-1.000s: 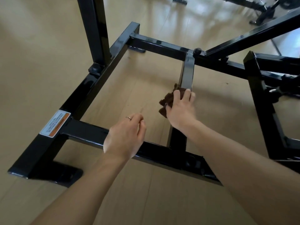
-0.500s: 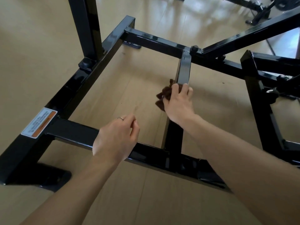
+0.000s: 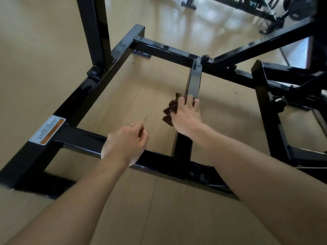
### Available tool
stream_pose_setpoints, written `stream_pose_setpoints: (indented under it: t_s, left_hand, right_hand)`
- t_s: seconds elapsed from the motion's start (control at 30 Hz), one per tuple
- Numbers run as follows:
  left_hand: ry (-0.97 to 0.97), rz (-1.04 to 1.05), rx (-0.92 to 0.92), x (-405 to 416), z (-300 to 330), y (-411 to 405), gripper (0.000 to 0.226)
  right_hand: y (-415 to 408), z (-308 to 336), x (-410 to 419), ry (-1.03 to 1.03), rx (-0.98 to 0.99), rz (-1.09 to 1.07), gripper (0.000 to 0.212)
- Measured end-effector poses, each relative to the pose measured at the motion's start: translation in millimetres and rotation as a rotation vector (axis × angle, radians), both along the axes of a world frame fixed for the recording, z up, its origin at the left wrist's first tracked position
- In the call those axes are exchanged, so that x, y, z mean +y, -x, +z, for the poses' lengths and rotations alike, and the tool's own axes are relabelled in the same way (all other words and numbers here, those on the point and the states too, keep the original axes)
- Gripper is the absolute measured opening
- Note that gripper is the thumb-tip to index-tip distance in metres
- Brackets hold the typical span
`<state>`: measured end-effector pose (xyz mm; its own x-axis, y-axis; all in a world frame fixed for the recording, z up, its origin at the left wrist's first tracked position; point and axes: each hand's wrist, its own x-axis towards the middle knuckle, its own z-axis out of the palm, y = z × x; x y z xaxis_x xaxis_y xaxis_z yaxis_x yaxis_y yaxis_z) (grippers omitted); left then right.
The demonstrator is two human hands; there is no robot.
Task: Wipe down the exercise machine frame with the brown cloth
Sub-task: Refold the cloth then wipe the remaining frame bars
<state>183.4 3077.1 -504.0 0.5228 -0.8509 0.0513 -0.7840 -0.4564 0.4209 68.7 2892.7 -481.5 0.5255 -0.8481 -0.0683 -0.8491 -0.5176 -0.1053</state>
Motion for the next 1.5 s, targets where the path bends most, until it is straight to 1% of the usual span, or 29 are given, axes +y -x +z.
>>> stream_pose_setpoints:
  t_s: [0.07, 0.1, 0.17, 0.2, 0.27, 0.33, 0.37, 0.43, 0.5, 0.53, 0.6, 0.67, 0.73, 0.8, 0.87, 0.93, 1.0, 1.07, 1.13, 1.23, 1.33, 1.4, 1.43, 1.47, 1.5]
  left_hand:
    - [-0.020, -0.059, 0.005, 2.8, 8.0, 0.1, 0.034]
    - [-0.031, -0.093, 0.000, 6.6, 12.6, -1.9, 0.034]
    - [-0.050, -0.134, -0.054, 19.7, 23.9, -11.4, 0.034]
    - [-0.056, -0.133, -0.093, 28.9, 29.8, -19.0, 0.034]
    - [-0.042, -0.077, -0.189, 54.4, 37.6, -41.2, 0.033]
    - [-0.047, 0.027, -0.262, 84.6, 36.7, -65.4, 0.040]
    - [-0.093, 0.085, -0.262, 99.3, 34.0, -74.6, 0.047]
    - [-0.247, 0.172, -0.211, 124.9, 27.5, -83.9, 0.062]
    - [-0.347, 0.195, -0.135, 143.0, 18.8, -85.8, 0.070]
    - [-0.358, 0.185, -0.103, 146.9, 16.8, -86.5, 0.072]
    - [-0.342, 0.169, -0.059, 147.2, 20.3, -89.7, 0.075]
    - [-0.332, 0.163, -0.060, 144.7, 24.9, -94.7, 0.077]
    - [-0.323, 0.157, -0.077, 146.0, 24.9, -99.8, 0.079]
    - [-0.302, 0.138, -0.069, 150.4, 20.5, -103.2, 0.082]
    - [-0.264, 0.126, -0.043, 154.4, 16.1, -106.8, 0.087]
    - [-0.236, 0.130, -0.019, 153.9, 14.6, -110.8, 0.094]
    - [-0.278, 0.123, -0.046, 153.7, 11.4, -111.6, 0.099]
    - [-0.326, 0.104, -0.085, 155.5, 5.3, -110.9, 0.101]
    - [-0.323, 0.099, -0.070, 158.0, 2.7, -112.3, 0.099]
    - [-0.250, 0.099, -0.057, 163.1, 2.9, -116.0, 0.092]
    - [-0.121, 0.131, -0.004, 169.2, 3.2, -116.8, 0.081]
    - [-0.072, 0.209, -0.012, 177.4, 0.7, -117.8, 0.075]
    - [-0.081, 0.281, -0.025, 183.3, -1.7, -119.1, 0.076]
    - [-0.105, 0.370, -0.013, 189.4, -4.2, -120.4, 0.079]
    - [-0.122, 0.461, 0.048, 194.7, -6.3, -121.4, 0.084]
  right_hand:
    - [16.1, 3.5, 32.9, -0.057, -0.032, 0.039, 0.046]
    - [25.9, 4.6, 50.0, -0.063, -0.011, 0.088, 0.045]
    - [47.3, 2.9, 79.0, -0.036, -0.007, 0.209, 0.045]
    - [57.6, 1.9, 91.6, -0.022, -0.068, 0.254, 0.042]
    - [69.6, 4.9, 110.6, -0.042, -0.182, 0.265, 0.035]
    - [71.1, 8.9, 120.8, -0.061, -0.199, 0.272, 0.036]
    - [70.4, 10.1, 124.1, -0.056, -0.181, 0.304, 0.037]
    - [64.3, 11.2, 131.7, -0.056, -0.170, 0.379, 0.040]
    - [50.2, 10.4, 147.0, -0.083, -0.202, 0.493, 0.042]
    - [41.4, 8.3, 156.6, -0.088, -0.224, 0.556, 0.042]
    - [20.0, 2.1, 172.3, -0.055, -0.261, 0.650, 0.037]
    - [-6.1, -1.2, 182.7, 0.006, -0.306, 0.696, 0.036]
    - [-36.5, -4.4, 186.8, 0.094, -0.347, 0.731, 0.038]
    - [-68.1, -7.5, 188.0, 0.136, -0.328, 0.769, 0.044]
    - [-99.7, -8.8, 186.4, 0.085, -0.287, 0.820, 0.048]
    - [-121.9, -8.6, 180.3, 0.003, -0.261, 0.816, 0.050]
    - [-125.0, -8.2, 175.6, -0.054, -0.252, 0.809, 0.052]
    - [-106.4, -8.7, 172.9, -0.029, -0.249, 0.821, 0.054]
    - [-71.0, -9.4, 170.5, 0.004, -0.235, 0.806, 0.055]
    - [-5.6, -8.2, 159.0, 0.007, -0.198, 0.758, 0.057]
    - [54.4, -4.5, 144.8, 0.063, -0.141, 0.718, 0.061]
    - [74.7, -3.3, 141.5, 0.078, -0.105, 0.721, 0.067]
    - [77.3, -3.7, 141.6, 0.079, -0.094, 0.716, 0.068]
    - [75.9, -3.9, 142.7, 0.084, -0.089, 0.709, 0.069]
    - [72.2, -4.6, 144.1, 0.093, -0.090, 0.709, 0.070]
